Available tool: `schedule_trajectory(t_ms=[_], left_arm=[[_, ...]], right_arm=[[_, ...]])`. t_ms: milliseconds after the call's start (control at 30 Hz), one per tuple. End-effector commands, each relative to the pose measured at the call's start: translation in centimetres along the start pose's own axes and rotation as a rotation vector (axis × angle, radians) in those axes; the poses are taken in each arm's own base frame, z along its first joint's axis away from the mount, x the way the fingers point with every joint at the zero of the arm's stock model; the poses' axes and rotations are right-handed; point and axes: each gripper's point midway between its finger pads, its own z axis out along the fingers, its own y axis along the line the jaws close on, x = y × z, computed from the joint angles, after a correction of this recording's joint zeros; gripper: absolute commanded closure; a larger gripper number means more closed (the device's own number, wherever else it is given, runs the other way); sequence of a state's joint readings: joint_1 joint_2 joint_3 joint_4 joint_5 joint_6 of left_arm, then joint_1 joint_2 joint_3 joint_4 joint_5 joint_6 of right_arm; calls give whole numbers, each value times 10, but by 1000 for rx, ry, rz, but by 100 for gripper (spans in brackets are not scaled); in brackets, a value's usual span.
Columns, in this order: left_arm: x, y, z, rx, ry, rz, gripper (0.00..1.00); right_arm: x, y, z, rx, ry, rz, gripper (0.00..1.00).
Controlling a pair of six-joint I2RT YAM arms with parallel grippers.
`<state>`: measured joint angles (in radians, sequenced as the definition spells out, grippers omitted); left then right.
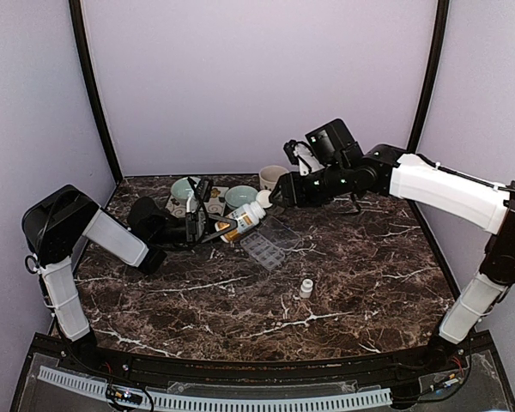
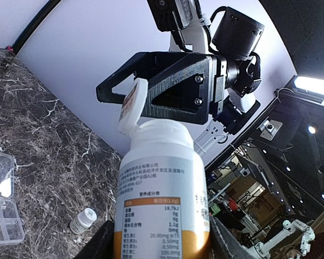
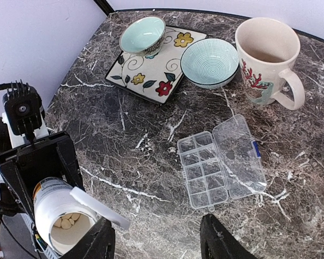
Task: Sort the pills into containers
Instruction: Open the lid of the pill bottle.
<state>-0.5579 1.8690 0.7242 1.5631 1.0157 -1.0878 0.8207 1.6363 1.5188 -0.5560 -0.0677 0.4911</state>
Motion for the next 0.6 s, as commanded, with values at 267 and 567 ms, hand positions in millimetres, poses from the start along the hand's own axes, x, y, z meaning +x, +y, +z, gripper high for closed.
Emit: schedule_trajectory(t_ms=[267, 567], left_arm=[[-3, -17, -2, 54, 6, 55, 88], [-3, -19, -2, 66, 11, 57, 88]], right_arm=[[-20, 9, 5, -33, -41, 4, 45], [-21, 11, 8, -41, -36, 4, 46]])
